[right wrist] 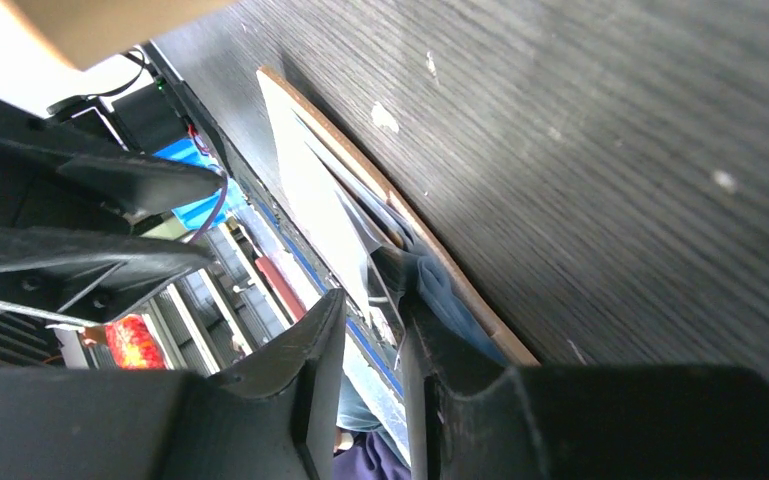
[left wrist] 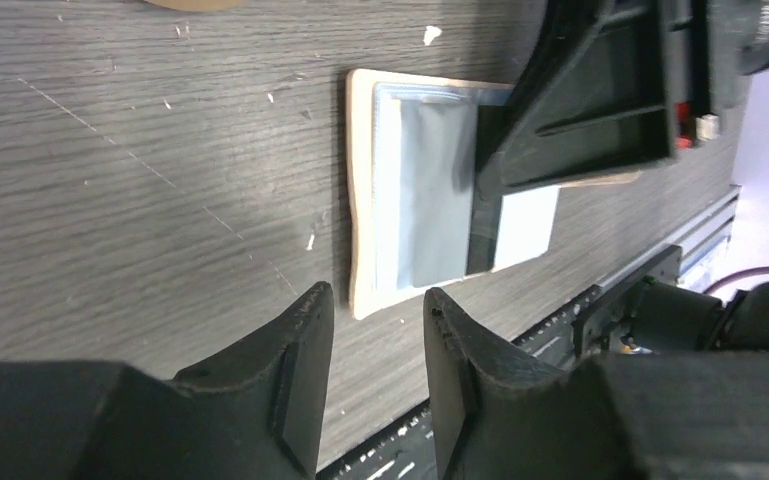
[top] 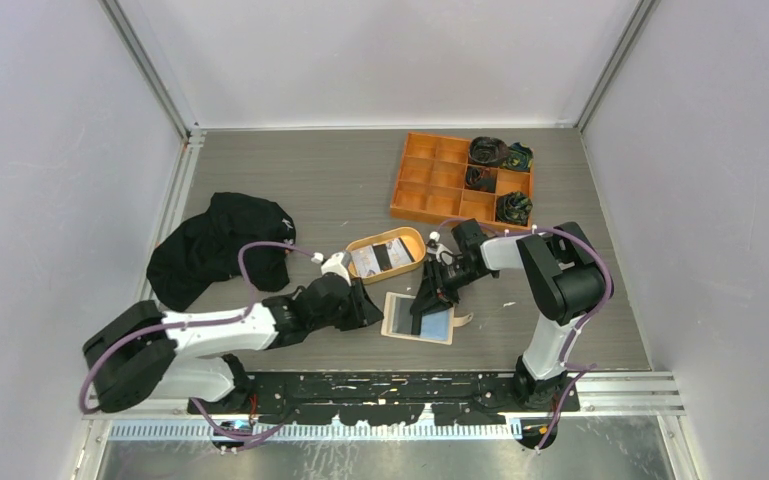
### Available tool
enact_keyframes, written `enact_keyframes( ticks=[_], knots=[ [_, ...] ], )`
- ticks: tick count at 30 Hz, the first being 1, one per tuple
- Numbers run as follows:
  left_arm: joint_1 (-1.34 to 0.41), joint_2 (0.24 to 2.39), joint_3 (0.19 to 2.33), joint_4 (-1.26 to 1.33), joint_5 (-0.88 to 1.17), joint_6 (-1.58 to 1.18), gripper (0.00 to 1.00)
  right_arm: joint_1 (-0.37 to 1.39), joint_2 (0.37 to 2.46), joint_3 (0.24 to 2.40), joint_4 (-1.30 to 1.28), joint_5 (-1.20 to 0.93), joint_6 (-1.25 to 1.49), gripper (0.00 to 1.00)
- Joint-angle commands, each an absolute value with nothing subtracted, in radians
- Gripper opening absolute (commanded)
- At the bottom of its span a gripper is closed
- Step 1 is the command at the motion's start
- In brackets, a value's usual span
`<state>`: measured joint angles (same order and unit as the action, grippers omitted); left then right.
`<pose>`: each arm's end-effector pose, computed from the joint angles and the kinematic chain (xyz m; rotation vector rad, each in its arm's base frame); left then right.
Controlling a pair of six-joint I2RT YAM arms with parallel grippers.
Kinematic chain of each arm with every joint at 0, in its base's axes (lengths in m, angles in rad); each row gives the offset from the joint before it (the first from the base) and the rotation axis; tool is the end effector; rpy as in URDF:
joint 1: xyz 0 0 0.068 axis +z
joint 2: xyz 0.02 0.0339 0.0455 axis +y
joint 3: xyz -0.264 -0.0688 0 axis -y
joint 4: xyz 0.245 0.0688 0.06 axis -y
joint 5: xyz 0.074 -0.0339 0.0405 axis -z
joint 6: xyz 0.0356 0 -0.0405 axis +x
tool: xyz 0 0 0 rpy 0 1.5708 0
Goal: Put the credit cards into the card holder
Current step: Insert the credit card into the card holder.
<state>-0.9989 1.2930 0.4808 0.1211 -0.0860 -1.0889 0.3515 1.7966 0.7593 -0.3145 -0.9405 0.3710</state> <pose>0.1347 -0.2035 0.1611 -0.1607 2.4597 -0.9491 0.2492 0.1220 0.0976 0.1231 -2.6706 -1.3729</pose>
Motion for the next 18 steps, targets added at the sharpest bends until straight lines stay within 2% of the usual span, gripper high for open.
enact_keyframes(
  ticks=[1, 5, 10, 13, 18],
  knots=[
    [-1.043, 1.177, 0.479, 0.036, -0.142, -1.046, 0.39, 0.357, 1.790, 0.779, -0.328, -0.910, 0.352, 0.33],
    [-1.164, 1.224, 0.562, 0.085, -0.193, -1.024, 0.37, 0.357, 1.792, 0.781, -0.334, -0.905, 0.348, 0.33],
    [-1.312, 1.428, 0.758, 0.035, -0.381, -0.964, 0.28, 0.357, 1.789, 0.781, -0.336, -0.899, 0.344, 0.34],
    [-1.343, 1.555, 0.883, -0.036, -0.420, -0.939, 0.18, 0.357, 1.787, 0.782, -0.338, -0.897, 0.344, 0.34],
    [-1.360, 1.718, 1.056, -0.165, -0.467, -0.891, 0.17, 0.357, 1.788, 0.785, -0.342, -0.896, 0.342, 0.34]
  ],
)
